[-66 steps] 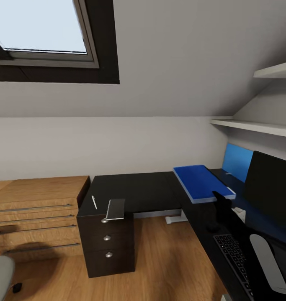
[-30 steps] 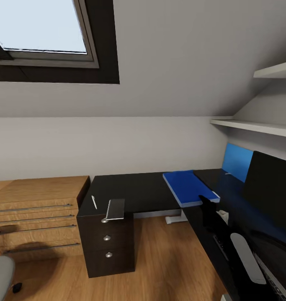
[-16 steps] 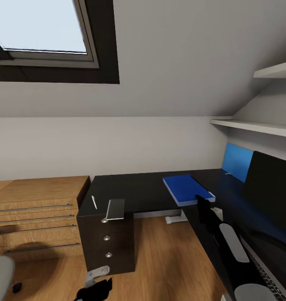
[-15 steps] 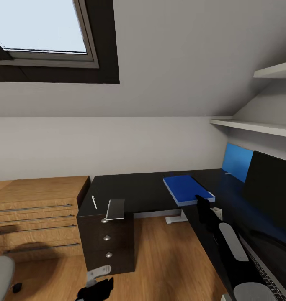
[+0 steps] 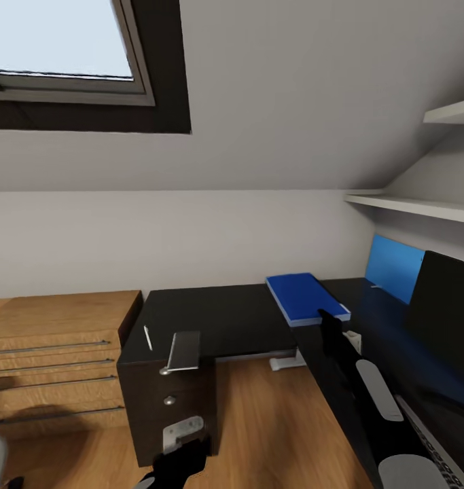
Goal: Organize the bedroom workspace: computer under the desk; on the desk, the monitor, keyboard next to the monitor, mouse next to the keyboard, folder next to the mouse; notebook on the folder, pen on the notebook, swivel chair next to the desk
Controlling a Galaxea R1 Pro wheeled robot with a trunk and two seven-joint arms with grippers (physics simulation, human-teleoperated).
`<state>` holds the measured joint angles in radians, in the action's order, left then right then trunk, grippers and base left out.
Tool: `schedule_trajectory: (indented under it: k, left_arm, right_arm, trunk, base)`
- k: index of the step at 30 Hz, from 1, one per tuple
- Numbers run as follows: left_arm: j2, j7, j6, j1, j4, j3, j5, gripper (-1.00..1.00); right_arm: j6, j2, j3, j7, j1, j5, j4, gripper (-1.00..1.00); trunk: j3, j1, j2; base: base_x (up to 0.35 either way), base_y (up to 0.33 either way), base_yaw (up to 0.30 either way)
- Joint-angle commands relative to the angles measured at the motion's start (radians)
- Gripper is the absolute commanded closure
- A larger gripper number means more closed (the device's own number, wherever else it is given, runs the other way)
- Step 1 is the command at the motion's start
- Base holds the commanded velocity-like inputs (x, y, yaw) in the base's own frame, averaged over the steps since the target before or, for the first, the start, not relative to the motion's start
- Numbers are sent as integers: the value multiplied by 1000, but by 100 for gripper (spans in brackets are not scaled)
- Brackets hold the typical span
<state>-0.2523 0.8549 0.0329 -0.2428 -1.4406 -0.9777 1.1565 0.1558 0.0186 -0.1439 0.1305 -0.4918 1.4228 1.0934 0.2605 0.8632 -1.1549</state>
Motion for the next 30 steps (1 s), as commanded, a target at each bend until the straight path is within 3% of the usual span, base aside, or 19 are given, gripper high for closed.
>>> schedule_trajectory:
  k: [1,12,20,21,23,24,25,26,27,30]
  left_arm:
    - [-1,7,3,-2,4,-2,0,-100]
    - [4,7,2,-2,36,-6,2,-100]
    - [4,6,2,-2,39,-8,-1,-100]
    - [4,6,2,-1,39,-11,0,-100]
    - [4,6,2,-2,39,-13,0,-100]
    - [4,6,2,-1,39,-13,0,-100]
    - [4,6,2,-2,39,-13,0,-100]
    - [4,6,2,-2,38,-13,0,-100]
    - [4,6,2,-2,38,-13,0,-100]
    - [4,6,2,-2,38,-13,0,-100]
  right_arm:
    - [5,0,-3,4,-1,7,2,100]
    - [6,3,-3,3,-1,6,2,100]
    - [6,0,-1,-2,-1,11,1,100]
    - [-83,-5,6,-1,-1,9,-15,100]
    - [-181,-14,13,-1,-1,9,-39,100]
    - [-302,-60,46,-1,-1,0,-80,100]
    - [-343,-69,63,-2,-1,-5,-88,100]
    - [-437,-80,126,-2,-1,-29,-98,100]
    - [-478,-84,162,-2,-1,-37,-101,100]
    - [-498,-86,180,-3,-1,-38,-102,100]
  trunk:
    - [1,1,-1]
    - [1,1,-1]
    - [1,1,-1]
    - [1,1,-1]
    - [1,1,-1]
    - [1,1,-1]
    - [1,1,-1]
    - [1,1,-1]
    - [1,1,-1]
    - [1,1,-1]
  base:
    - [327,0,0]
    - [265,106,0]
    - [14,8,0]
    - [0,0,0]
    - [0,0,0]
    - [0,0,0]
    - [0,0,0]
    - [0,0,0]
    - [0,0,0]
    - [0,0,0]
